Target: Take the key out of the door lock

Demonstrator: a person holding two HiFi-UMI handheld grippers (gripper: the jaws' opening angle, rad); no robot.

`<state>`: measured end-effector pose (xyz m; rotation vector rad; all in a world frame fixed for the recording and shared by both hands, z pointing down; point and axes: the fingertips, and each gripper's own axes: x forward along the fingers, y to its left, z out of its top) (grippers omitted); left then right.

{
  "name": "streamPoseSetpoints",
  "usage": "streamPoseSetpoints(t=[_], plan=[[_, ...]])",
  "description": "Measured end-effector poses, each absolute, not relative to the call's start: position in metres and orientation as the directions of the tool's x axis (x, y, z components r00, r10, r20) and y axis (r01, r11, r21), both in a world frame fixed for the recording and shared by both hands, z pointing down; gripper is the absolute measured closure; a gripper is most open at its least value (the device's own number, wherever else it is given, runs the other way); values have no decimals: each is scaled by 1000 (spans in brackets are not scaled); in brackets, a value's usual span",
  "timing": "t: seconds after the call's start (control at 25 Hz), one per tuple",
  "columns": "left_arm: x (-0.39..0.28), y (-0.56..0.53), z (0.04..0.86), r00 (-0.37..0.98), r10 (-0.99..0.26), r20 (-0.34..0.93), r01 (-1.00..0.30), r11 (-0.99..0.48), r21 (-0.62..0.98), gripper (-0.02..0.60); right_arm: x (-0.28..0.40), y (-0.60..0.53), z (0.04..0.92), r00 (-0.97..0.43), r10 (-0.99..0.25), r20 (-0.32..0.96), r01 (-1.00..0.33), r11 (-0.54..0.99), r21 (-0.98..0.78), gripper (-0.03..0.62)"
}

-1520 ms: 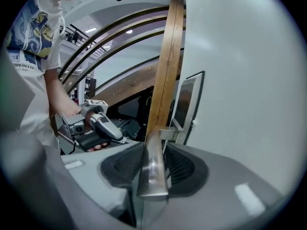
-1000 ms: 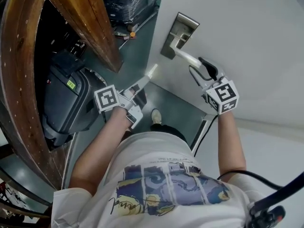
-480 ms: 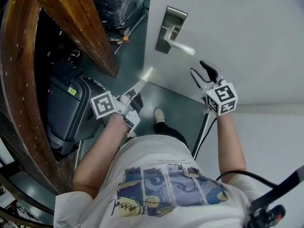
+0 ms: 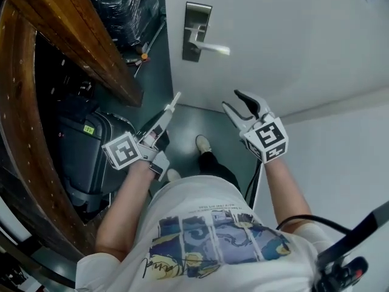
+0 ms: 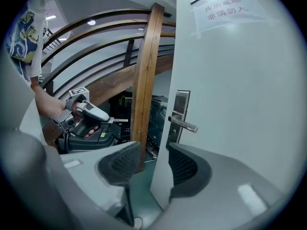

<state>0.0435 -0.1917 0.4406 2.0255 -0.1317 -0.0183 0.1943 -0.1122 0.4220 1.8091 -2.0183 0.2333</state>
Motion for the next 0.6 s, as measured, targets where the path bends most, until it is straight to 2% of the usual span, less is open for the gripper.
streamPoseSetpoints(t=[0.4,0.6], plan=[[29,-160,427,990,18,138,-98,-615,783,557,138,-75,426,-54,-904,424,-990,102,93,457],[28,-146,421,975,50,217,-111,-735,669,557,113,-72,421,-62,-903,426,-992,102,72,476]])
